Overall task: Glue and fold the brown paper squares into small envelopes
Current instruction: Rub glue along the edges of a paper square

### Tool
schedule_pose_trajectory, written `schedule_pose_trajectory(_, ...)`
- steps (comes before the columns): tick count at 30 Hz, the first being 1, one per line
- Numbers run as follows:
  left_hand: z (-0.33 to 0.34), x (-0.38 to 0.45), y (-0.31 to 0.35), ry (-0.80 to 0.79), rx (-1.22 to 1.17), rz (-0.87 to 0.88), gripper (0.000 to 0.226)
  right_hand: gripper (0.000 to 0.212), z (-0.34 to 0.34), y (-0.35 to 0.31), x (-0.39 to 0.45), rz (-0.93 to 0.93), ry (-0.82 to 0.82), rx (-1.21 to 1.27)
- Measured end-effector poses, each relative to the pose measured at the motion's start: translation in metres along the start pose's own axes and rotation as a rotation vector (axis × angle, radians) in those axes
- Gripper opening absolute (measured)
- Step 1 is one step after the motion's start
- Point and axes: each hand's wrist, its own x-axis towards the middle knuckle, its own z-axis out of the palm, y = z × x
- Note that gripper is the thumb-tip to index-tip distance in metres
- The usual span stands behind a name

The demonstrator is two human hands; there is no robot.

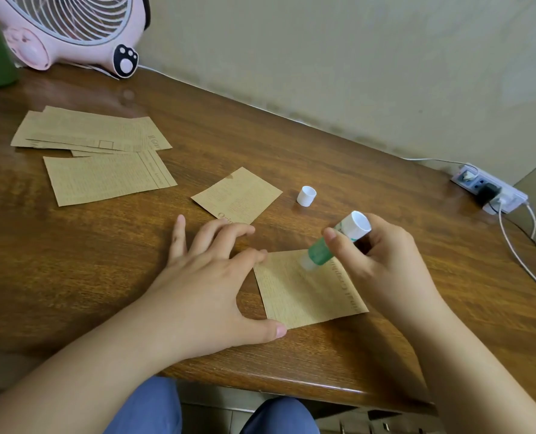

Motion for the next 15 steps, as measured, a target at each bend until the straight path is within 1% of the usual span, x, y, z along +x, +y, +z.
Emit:
schedule_pose_trajectory(3, -0.001, 0.000, 0.000, -0.009, 0.010, 0.003, 0.101, 0.019, 0.013, -0.016, -0.002, -0.059, -0.075, 0.088)
schedule_pose_trajectory(6, -0.002, 0.000, 0.000, -0.013, 0.018, 0.003, 0.097, 0.025, 0.026, -0.019, -0.004, -0.106, -0.129, 0.055)
schedule_pose_trajectory(11, -0.001, -0.001, 0.000, -0.010, 0.013, 0.002, 0.102, 0.027, 0.015, -0.004, -0.006, -0.079, -0.072, -0.020)
schedule_pose_trajectory(15, 0.000, 0.000, 0.000, -0.013, 0.004, 0.000, 0.104, 0.020, -0.005, 0.014, -0.008, 0.008, -0.018, -0.080)
